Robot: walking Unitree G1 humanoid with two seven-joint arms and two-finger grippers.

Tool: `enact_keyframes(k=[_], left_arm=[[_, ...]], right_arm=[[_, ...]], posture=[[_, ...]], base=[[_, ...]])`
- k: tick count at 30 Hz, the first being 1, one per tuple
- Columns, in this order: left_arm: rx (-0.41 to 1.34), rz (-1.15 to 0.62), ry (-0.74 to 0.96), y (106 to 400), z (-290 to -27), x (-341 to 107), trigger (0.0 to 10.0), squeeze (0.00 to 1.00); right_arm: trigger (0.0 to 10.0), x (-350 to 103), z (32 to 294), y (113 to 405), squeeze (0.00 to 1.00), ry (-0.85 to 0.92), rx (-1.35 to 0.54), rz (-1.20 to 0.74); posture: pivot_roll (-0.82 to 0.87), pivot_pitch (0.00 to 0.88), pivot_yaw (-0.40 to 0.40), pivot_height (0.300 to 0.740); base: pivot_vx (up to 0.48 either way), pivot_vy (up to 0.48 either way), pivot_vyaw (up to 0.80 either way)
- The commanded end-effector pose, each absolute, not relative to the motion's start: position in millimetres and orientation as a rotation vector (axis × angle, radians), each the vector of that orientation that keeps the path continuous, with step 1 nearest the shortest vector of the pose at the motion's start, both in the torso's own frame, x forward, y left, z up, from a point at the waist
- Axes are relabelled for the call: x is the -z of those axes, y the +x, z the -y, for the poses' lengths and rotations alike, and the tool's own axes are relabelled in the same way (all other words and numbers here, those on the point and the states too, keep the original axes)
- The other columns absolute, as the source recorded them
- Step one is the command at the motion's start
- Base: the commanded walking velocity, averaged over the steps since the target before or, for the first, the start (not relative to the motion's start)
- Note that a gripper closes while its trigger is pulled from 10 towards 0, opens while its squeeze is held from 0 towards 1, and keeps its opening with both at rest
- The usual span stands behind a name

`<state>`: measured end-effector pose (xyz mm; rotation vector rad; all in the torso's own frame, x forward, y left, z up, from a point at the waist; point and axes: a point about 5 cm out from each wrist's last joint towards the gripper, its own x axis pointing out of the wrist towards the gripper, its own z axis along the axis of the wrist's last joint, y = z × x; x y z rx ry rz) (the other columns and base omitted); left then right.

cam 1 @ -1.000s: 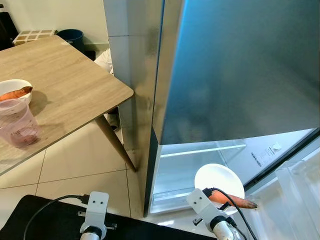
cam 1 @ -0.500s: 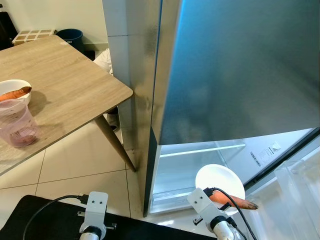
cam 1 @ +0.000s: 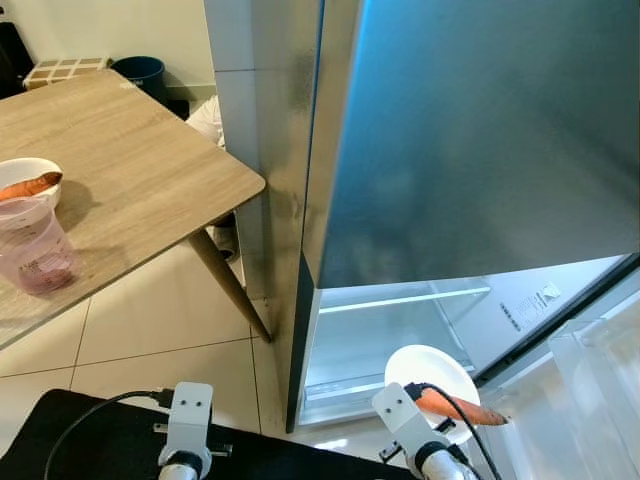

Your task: Restocking fridge

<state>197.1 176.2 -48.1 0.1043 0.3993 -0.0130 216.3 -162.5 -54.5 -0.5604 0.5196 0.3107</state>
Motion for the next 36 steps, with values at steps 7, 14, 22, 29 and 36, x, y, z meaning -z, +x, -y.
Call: enact_keyframes(k=[7,14,22,29,36], left_arm=[[0.006,-0.468,0.073,186.1,-173.0,58.1,10.0,0.00],[0.003,-0.482,0.072,184.1,-175.2,59.8,10.0,0.00],[0.001,-0.496,0.070,182.9,-177.2,61.3,10.0,0.00],[-0.004,-0.517,0.071,181.9,-179.8,63.1,10.0,0.00],[-0.010,-0.535,0.072,180.9,-180.9,64.7,10.0,0.00]], right_arm=[[10.0,56.7,166.7,212.8,0.00,-0.539,-0.294,-0.542],[10.0,56.6,166.7,213.1,0.00,-0.539,-0.294,-0.542],[10.0,56.2,166.8,213.8,0.00,-0.541,-0.295,-0.542],[10.0,55.8,167.1,214.4,0.00,-0.543,-0.296,-0.540],[10.0,56.1,166.7,214.3,0.00,-0.542,-0.299,-0.543]], posture=[[-0.09,0.136,-0.044,0.724],[-0.09,0.137,-0.044,0.724],[-0.09,0.138,-0.046,0.724],[-0.09,0.138,-0.047,0.724],[-0.09,0.140,-0.046,0.724]], base=[[-0.267,0.000,0.00],[-0.268,0.000,0.00],[-0.261,0.000,0.00],[-0.176,0.000,0.00],[0.000,0.000,0.00]])
